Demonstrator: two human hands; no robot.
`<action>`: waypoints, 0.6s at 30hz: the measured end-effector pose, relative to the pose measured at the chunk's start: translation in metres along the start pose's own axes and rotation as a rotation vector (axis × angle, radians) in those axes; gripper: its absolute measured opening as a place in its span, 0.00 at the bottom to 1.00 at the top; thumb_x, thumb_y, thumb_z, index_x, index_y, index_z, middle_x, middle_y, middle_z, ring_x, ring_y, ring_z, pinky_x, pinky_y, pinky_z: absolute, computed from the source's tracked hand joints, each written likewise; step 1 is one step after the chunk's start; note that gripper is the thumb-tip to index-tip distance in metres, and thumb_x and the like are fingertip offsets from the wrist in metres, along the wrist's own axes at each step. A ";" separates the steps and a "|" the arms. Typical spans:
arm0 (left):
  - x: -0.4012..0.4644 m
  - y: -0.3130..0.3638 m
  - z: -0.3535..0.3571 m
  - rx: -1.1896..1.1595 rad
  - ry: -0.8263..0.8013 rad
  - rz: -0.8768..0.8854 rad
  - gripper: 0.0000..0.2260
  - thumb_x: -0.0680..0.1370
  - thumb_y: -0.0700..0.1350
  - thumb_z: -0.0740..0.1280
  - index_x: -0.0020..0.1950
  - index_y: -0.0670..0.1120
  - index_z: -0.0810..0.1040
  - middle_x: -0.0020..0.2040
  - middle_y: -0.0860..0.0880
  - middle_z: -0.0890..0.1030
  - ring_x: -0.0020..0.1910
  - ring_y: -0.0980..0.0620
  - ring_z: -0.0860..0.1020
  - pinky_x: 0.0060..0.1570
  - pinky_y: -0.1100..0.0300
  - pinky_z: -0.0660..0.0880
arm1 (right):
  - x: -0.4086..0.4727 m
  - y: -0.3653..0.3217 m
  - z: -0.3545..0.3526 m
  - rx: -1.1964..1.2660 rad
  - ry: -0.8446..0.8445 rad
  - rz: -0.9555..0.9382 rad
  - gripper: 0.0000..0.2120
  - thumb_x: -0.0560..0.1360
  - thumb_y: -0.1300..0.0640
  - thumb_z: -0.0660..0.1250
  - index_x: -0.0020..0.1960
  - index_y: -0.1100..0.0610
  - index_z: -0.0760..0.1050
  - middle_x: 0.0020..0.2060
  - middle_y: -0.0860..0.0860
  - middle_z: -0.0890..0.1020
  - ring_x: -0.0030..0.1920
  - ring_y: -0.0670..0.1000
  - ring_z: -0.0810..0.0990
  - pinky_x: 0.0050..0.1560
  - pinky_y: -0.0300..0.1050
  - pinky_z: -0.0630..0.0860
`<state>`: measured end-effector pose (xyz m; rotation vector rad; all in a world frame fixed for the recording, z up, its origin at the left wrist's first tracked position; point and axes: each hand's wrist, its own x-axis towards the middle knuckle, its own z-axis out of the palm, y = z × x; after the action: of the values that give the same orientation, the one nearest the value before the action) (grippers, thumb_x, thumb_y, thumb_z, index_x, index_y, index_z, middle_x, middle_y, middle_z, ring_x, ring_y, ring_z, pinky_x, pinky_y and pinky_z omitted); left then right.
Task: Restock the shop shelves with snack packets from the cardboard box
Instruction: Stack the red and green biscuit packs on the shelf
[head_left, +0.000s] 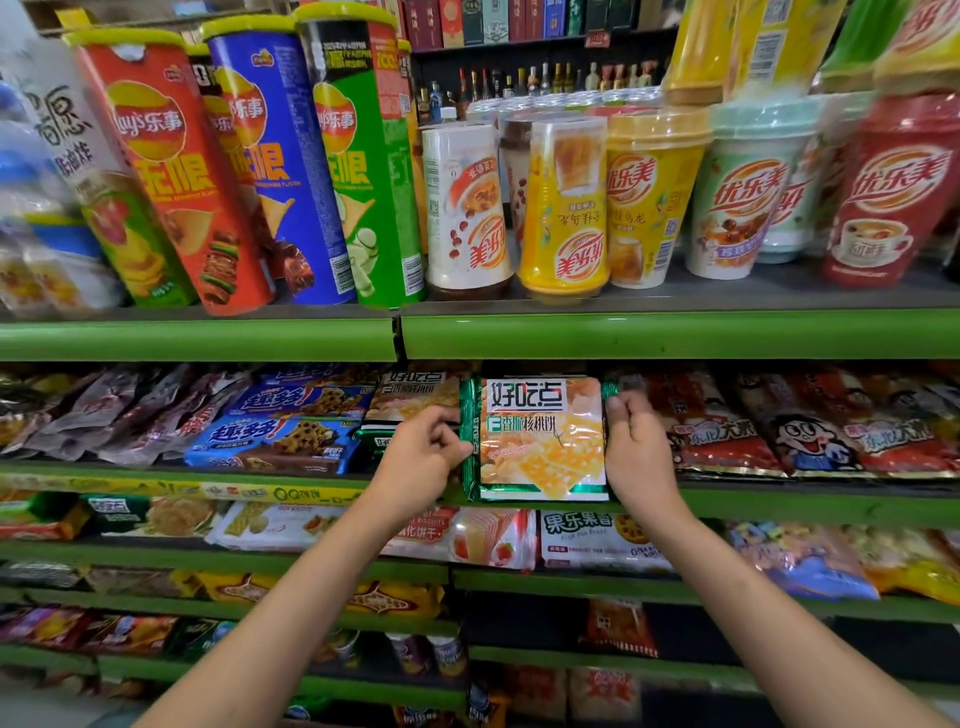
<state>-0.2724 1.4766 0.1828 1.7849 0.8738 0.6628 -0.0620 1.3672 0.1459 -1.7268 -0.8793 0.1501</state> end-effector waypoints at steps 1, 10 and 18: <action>0.000 0.000 -0.001 -0.010 -0.004 -0.007 0.12 0.80 0.37 0.67 0.59 0.50 0.72 0.38 0.49 0.76 0.34 0.58 0.77 0.36 0.67 0.74 | 0.000 0.000 0.000 0.004 -0.006 0.004 0.12 0.85 0.53 0.53 0.44 0.46 0.68 0.33 0.49 0.74 0.31 0.46 0.70 0.31 0.42 0.64; 0.001 -0.002 0.000 0.009 0.013 -0.001 0.10 0.80 0.36 0.67 0.51 0.52 0.73 0.38 0.48 0.74 0.33 0.57 0.75 0.31 0.71 0.73 | 0.001 -0.003 -0.001 0.038 -0.015 -0.003 0.13 0.85 0.53 0.53 0.43 0.45 0.68 0.36 0.49 0.75 0.33 0.38 0.73 0.31 0.33 0.65; 0.003 0.001 0.001 0.035 0.058 0.018 0.08 0.80 0.38 0.68 0.51 0.51 0.74 0.38 0.48 0.73 0.36 0.54 0.71 0.30 0.72 0.70 | 0.001 -0.007 0.000 0.134 -0.009 0.056 0.13 0.85 0.54 0.54 0.44 0.47 0.70 0.34 0.50 0.75 0.34 0.48 0.71 0.36 0.44 0.66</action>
<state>-0.2700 1.4780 0.1831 1.8142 0.9144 0.7186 -0.0651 1.3686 0.1521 -1.6278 -0.8096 0.2492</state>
